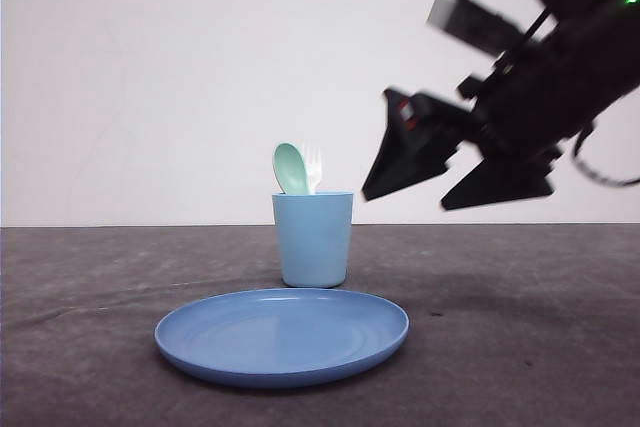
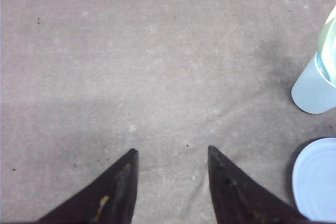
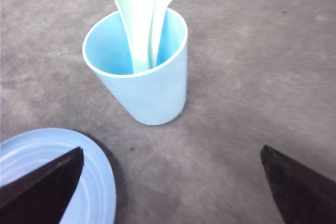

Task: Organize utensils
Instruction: 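Move the right gripper down around the blue cup rim, then grasp and lift the blue cup with the right gripper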

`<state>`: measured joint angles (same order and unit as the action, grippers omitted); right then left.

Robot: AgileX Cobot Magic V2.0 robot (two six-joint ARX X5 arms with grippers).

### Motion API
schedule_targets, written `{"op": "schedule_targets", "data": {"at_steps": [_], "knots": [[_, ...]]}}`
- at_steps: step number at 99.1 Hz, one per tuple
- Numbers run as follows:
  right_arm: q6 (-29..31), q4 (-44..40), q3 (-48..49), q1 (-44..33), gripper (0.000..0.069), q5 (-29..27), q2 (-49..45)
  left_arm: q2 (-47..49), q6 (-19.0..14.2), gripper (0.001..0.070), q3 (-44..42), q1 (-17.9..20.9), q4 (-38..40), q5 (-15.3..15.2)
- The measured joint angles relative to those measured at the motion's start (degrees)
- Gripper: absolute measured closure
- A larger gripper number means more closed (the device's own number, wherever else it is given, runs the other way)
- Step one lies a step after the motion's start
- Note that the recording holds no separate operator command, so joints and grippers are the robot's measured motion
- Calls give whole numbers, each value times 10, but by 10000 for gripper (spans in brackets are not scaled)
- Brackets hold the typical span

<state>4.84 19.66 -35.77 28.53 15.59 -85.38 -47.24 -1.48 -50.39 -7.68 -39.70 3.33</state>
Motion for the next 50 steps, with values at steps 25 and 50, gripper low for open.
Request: {"op": "schedule_targets", "data": {"at_steps": [25, 50], "knots": [[1, 5, -100, 11, 10, 38, -116, 0, 0, 468, 0, 0, 0, 0], [-5, -17, -201, 32, 10, 38, -196, 0, 0, 468, 0, 0, 1, 0]]}}
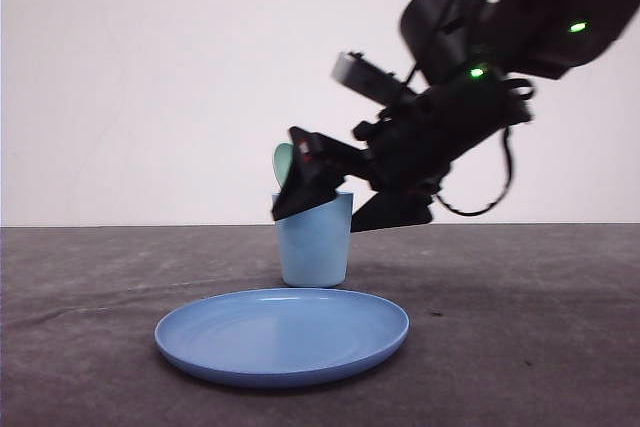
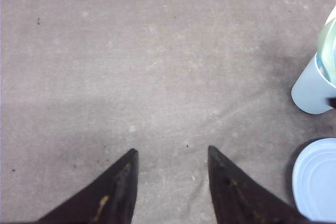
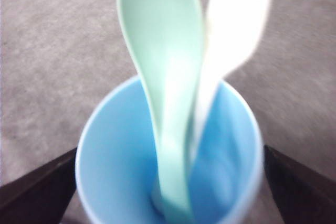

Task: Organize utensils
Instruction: 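Grasp and lift the blue cup with the right gripper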

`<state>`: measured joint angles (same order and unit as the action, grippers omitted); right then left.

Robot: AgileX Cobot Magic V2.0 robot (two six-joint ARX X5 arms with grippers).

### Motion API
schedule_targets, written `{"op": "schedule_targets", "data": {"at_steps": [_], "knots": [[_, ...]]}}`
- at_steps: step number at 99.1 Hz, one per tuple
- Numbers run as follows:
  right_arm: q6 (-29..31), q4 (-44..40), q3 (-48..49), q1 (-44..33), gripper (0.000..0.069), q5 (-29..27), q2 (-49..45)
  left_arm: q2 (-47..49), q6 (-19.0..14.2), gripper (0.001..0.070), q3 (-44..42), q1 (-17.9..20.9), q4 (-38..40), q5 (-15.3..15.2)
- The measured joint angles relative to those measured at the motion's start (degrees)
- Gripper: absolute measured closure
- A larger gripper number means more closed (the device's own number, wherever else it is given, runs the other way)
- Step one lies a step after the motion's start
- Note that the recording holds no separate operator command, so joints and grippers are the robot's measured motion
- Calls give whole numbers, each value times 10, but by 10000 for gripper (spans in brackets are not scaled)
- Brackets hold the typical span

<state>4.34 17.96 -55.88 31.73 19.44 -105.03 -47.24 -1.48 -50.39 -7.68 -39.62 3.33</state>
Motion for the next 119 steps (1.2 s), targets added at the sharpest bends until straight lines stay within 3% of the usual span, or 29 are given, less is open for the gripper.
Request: {"op": "schedule_targets", "data": {"at_steps": [16, 36, 55, 63, 90, 119], "knots": [[-18, -52, -58, 8, 10, -4, -29, 0, 0, 468, 0, 0, 0, 0], [-32, -66, -64, 9, 18, -27, -30, 0, 0, 468, 0, 0, 0, 0], [-43, -74, -64, 9, 188, -30, -30, 0, 0, 468, 0, 0, 0, 0], [-46, -73, -64, 12, 229, -32, -30, 0, 0, 468, 0, 0, 0, 0], [-46, -113, -64, 17, 231, -31, -5, 0, 3, 468, 0, 0, 0, 0], [-46, -229, -64, 27, 231, -32, 150, 0, 4, 468, 0, 0, 0, 0]]}}
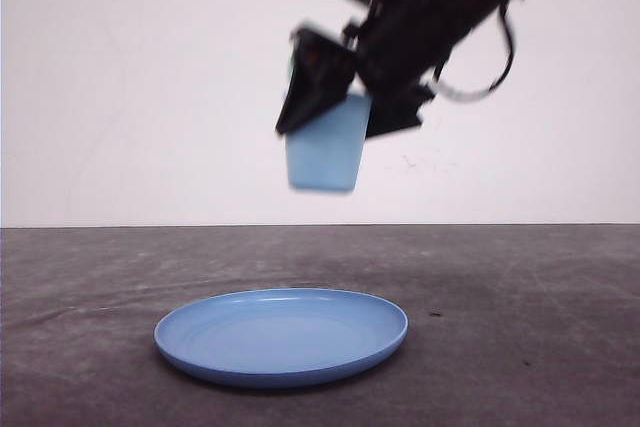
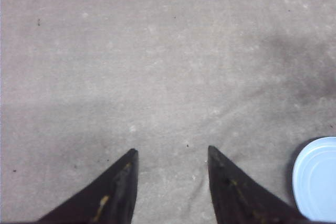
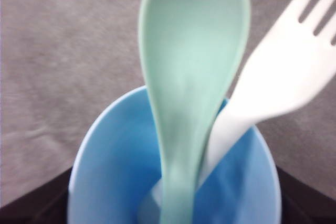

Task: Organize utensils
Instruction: 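Grasp and lift the blue cup with the right gripper, then lower the cup onto the blue plate center and open the right gripper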

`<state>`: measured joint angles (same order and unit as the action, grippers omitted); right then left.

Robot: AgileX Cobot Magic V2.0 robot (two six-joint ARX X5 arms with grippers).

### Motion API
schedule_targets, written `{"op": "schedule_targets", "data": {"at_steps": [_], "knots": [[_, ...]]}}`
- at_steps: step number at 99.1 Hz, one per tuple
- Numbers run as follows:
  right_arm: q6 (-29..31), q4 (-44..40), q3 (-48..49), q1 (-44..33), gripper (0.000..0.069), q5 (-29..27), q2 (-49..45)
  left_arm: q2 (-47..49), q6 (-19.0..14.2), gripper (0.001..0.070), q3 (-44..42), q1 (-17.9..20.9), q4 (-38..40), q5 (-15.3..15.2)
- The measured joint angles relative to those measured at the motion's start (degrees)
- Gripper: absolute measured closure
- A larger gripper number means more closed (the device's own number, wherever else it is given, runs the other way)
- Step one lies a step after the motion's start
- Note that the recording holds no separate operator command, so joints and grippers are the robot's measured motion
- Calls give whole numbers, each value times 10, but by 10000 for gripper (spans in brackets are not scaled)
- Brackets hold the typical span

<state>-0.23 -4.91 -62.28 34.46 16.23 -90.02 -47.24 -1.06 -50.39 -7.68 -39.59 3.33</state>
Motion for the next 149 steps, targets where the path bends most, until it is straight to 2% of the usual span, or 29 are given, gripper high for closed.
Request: {"op": "schedule_targets", "data": {"at_steps": [32, 57, 68, 88, 119, 149], "knots": [[11, -18, 101, 47, 231, -43, 171, 0, 0, 468, 0, 0, 0, 0], [16, -16, 192, 95, 231, -89, 236, 0, 0, 468, 0, 0, 0, 0], [16, -5, 221, 113, 231, -103, 235, 0, 0, 468, 0, 0, 0, 0], [18, 109, 282, 140, 231, -105, 207, 0, 0, 468, 0, 0, 0, 0], [20, 238, 286, 157, 231, -105, 114, 0, 0, 468, 0, 0, 0, 0], [20, 278, 286, 158, 231, -105, 44, 0, 0, 468, 0, 0, 10, 0]]}}
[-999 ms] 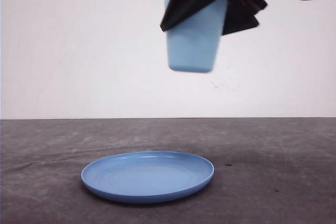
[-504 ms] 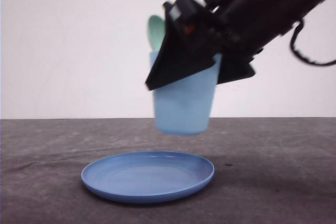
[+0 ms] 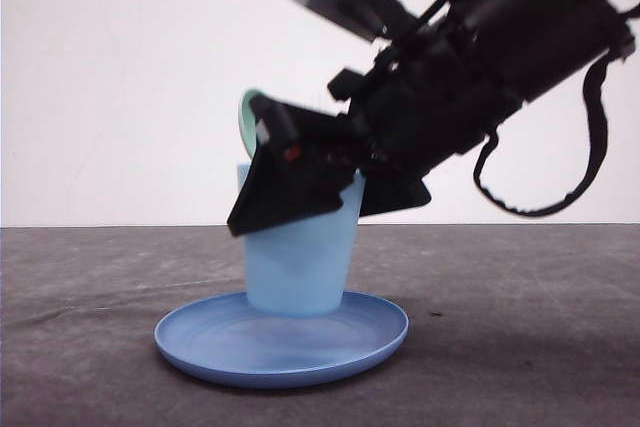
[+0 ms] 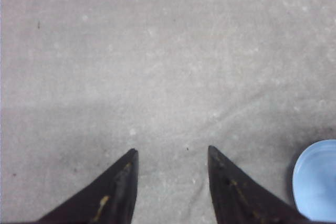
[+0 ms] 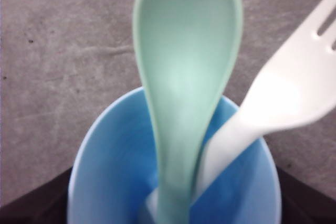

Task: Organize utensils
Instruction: 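Lower the cup onto the blue plate center and open the right gripper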

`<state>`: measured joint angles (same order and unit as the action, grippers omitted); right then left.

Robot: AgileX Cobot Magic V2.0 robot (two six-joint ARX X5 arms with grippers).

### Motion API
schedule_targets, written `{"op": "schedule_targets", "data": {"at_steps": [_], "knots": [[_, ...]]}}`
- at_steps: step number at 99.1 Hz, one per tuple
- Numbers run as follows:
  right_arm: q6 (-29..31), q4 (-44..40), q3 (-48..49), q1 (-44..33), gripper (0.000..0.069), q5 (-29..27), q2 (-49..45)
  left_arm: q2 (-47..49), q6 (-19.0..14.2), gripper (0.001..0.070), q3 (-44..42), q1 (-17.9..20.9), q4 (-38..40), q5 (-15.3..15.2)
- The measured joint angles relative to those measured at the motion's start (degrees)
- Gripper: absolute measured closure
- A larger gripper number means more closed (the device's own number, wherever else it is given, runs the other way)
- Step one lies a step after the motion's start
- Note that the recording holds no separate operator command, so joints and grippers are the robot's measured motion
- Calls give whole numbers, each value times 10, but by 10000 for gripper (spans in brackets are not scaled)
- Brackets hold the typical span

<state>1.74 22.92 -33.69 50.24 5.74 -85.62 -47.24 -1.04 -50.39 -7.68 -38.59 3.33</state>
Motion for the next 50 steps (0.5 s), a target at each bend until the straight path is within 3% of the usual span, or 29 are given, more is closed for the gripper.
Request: {"op": "schedule_targets", "data": {"at_steps": [37, 50], "knots": [[0, 24, 0, 0, 230, 1, -36, 0, 0, 468, 0, 0, 6, 0], [0, 26, 0, 0, 127, 2, -37, 0, 0, 468, 0, 0, 6, 0]]}}
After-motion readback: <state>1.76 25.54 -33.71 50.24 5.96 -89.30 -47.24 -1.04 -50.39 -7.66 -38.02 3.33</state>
